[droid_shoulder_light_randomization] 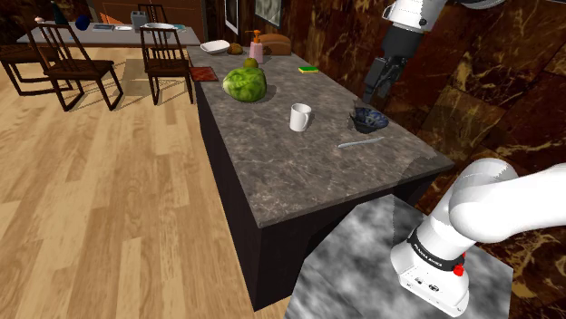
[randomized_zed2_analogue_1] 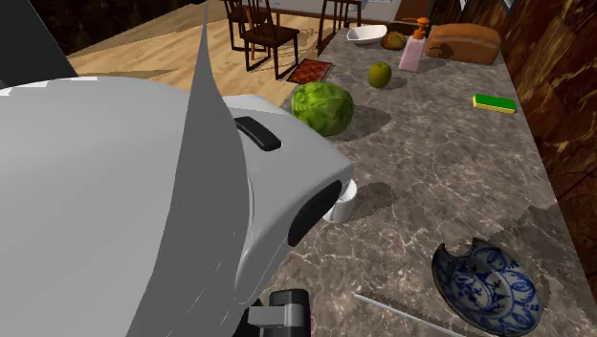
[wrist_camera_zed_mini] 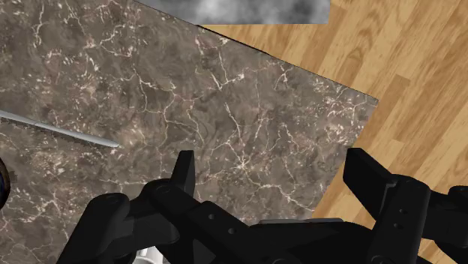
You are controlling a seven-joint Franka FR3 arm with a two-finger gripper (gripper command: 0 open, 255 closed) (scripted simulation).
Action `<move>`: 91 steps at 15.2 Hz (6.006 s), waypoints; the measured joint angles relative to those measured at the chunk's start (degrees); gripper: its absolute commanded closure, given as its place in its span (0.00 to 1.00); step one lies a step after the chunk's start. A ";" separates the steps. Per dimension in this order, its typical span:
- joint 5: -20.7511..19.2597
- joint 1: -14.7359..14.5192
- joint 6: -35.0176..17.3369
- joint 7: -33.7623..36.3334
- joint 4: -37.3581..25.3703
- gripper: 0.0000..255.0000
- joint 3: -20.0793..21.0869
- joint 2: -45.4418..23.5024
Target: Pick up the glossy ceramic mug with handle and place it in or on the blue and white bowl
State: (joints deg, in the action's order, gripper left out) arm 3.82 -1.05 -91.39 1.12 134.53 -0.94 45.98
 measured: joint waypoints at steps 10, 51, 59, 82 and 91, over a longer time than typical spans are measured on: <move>-2.28 1.27 -10.68 -5.65 -2.26 0.00 -4.67 -13.91; 6.97 7.99 -26.27 -23.51 -44.22 1.00 -11.81 -75.26; 6.97 7.99 -26.27 -23.50 -44.22 1.00 -11.81 -75.28; 5.52 8.08 -12.95 -21.90 -53.83 1.00 -12.49 -71.38; 5.32 8.78 -6.94 -21.94 -59.28 1.00 -12.78 -70.81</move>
State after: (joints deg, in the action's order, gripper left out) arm 9.13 7.73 -98.33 -20.82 75.25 -13.72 -24.83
